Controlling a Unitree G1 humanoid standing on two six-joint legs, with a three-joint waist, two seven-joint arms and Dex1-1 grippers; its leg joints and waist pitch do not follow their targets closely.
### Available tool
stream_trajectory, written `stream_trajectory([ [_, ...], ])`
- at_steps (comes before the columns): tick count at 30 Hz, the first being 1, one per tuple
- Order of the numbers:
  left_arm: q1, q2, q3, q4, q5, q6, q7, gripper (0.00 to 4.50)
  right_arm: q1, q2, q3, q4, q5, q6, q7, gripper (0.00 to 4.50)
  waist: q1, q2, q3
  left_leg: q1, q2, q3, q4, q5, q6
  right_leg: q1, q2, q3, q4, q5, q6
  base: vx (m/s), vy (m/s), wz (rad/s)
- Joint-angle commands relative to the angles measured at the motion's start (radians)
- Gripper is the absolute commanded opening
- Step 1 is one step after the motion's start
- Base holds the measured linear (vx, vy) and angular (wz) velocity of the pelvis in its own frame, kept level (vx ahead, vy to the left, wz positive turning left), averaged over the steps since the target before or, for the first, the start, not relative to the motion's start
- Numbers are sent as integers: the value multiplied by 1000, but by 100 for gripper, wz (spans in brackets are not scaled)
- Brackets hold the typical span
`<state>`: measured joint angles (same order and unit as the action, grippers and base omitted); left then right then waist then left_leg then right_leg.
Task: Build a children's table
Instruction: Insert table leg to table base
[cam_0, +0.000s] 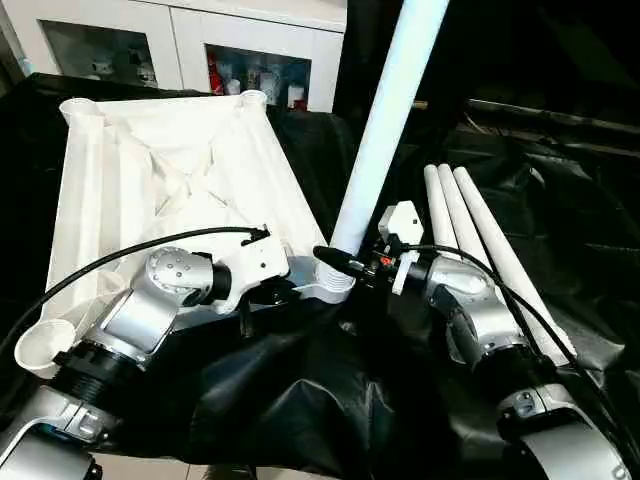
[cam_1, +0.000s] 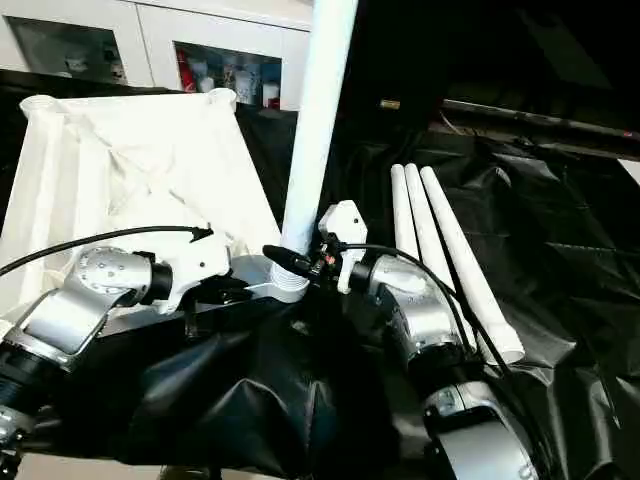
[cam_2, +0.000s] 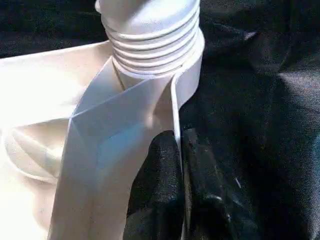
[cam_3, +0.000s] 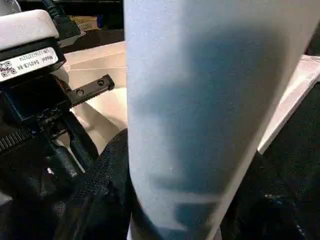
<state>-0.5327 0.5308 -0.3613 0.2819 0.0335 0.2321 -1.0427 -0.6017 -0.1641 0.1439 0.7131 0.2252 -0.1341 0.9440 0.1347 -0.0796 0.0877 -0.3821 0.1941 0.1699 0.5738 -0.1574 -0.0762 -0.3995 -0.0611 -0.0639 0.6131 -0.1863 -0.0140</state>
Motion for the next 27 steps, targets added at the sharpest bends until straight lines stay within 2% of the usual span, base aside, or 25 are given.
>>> stream_trajectory([
  [1,-38,-4,15,-6,0,-11,-7,0,51,-45,0,154,-68,65,-60,190,-13,29,-51,32,48,-12,-87,-354,-28,24,-88,57,-82,-306,-188,0,0,0],
  [3,-49,-20,26,17,3,10,27,0,37,-36,-18,185,-70,67,-121,190,-15,31,-48,37,48,-16,-89,-406,-43,19,-91,56,-88,-387,-177,0,0,0],
  [6,-67,-49,50,44,-4,52,79,0,13,-16,-54,237,-73,58,-247,190,-19,32,-44,35,48,-25,-92,-461,-57,17,-98,56,-98,-488,-154,0,0,0],
  [8,-95,-85,69,75,5,103,151,0,-8,8,-89,285,-74,49,-400,190,-26,31,-41,39,47,-27,-92,-491,-67,10,-97,54,-105,-544,-141,0,0,0],
  [9,-95,-85,69,75,5,103,151,0,-8,8,-89,285,-74,49,-400,190,-32,30,-38,43,45,-30,-90,-515,-71,5,-100,52,-111,-593,-131,-51,8,-5],
  [10,-106,-97,74,87,11,120,177,0,-13,16,-99,297,-71,52,-433,190,-39,30,-38,36,45,-35,-92,-521,-69,13,-103,47,-114,-623,-115,-51,8,-5],
  [11,-131,-131,88,119,20,160,238,0,-26,35,-112,322,-70,54,-508,190,-40,31,-39,34,44,-36,-94,-518,-70,13,-102,46,-117,-627,-106,0,0,0],
  [12,-134,-135,89,123,21,164,245,0,-28,37,-113,325,-69,54,-516,190,-40,34,-38,38,44,-36,-93,-523,-68,9,-102,46,-119,-629,-104,0,0,0],
  [13,-156,-169,106,155,30,205,317,0,-42,53,-119,347,-71,57,-578,190,-45,35,-35,40,42,-33,-91,-532,-67,3,-99,46,-122,-626,-105,0,0,0],
  [16,-206,-264,149,231,44,316,503,0,-90,105,-143,412,-61,69,-758,190,-49,35,-37,42,41,-34,-92,-526,-66,7,-99,42,-124,-615,-105,0,0,0],
  [18,-223,-313,162,254,53,366,584,0,-122,136,-147,448,-61,79,-853,190,-53,36,-34,42,39,-37,-94,-543,-65,6,-97,35,-130,-606,-99,0,0,0],
  [21,-230,-356,164,249,61,395,640,0,-150,167,-150,476,-63,90,-929,190,-59,36,-37,27,39,-39,-102,-526,-58,20,-99,31,-129,-570,-87,0,0,0],
  [22,-233,-373,165,243,64,407,661,0,-161,179,-142,488,-78,90,-959,190,-58,36,-38,28,38,-39,-102,-521,-56,19,-99,31,-130,-561,-87,0,0,0],
  [23,-235,-388,168,243,64,413,683,0,-172,193,-136,494,-90,90,-976,190,-56,34,-34,36,37,-34,-99,-531,-50,6,-98,35,-135,-562,-86,0,0,0],
  [25,-237,-404,175,244,65,424,709,0,-185,210,-130,502,-103,86,-994,190,-54,32,-34,41,35,-33,-96,-534,-43,2,-100,36,-139,-581,-83,0,0,0],
  [27,-233,-407,179,243,65,431,719,0,-193,221,-133,507,-103,82,-1001,190,-55,33,-33,39,35,-34,-97,-541,-40,3,-99,34,-142,-597,-71,0,0,0],
])
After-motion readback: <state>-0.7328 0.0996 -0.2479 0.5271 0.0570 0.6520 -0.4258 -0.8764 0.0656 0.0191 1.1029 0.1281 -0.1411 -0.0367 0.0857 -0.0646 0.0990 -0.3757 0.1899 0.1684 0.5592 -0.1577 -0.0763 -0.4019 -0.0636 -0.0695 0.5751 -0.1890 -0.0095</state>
